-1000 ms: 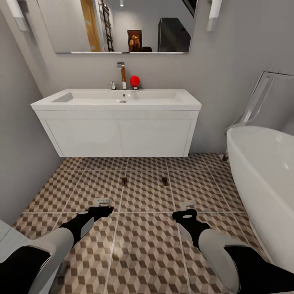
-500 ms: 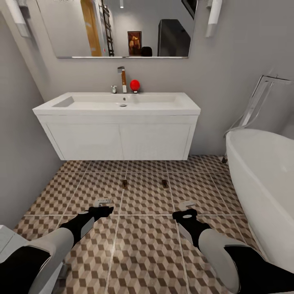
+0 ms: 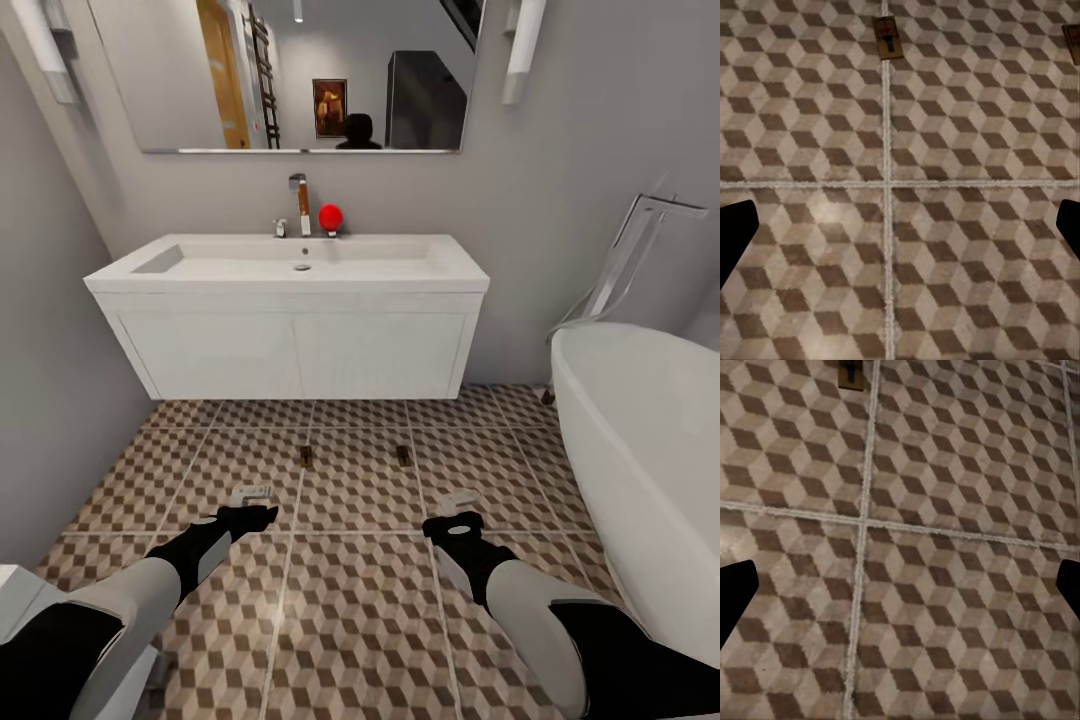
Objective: Take the four mousetraps from the cabinet in the bathroom and place them on the bathroom floor. Make sure all four end up on the same floor surface, and ensure that at least two of them are either under or directly next to the same bathroom sink.
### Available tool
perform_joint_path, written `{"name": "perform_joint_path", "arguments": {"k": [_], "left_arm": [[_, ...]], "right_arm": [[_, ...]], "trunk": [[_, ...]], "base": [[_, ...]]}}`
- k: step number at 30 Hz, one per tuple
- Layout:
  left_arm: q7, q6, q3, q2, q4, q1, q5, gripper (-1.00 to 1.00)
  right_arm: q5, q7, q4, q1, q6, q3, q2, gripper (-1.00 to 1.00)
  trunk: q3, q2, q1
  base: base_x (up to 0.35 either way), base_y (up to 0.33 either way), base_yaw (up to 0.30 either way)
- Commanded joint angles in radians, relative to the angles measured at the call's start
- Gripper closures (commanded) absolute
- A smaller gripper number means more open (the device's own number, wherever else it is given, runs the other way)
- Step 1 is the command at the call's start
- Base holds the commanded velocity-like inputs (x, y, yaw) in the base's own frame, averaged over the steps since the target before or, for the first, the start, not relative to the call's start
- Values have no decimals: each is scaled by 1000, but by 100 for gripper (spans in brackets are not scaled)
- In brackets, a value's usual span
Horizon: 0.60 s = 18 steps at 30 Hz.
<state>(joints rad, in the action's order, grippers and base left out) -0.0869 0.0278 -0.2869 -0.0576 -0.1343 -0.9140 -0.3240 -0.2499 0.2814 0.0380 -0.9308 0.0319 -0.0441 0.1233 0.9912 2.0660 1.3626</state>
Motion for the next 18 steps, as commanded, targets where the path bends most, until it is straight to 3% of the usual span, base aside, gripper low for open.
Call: {"name": "perform_joint_path", "arguments": {"k": [1,18], "left_arm": [[-2,3,-8,-1,-1,0,-10,-100],[-2,3,-8,-1,-1,0,-10,-100]], "right_arm": [[-9,4,0,0,3,-5,0,-100],[-9,7,1,0,0,-5,-2,-100]], "trunk": [[-2,-7,-4],[-56,-126,-69]], "base": [[0,0,0],[0,0,0]]}}
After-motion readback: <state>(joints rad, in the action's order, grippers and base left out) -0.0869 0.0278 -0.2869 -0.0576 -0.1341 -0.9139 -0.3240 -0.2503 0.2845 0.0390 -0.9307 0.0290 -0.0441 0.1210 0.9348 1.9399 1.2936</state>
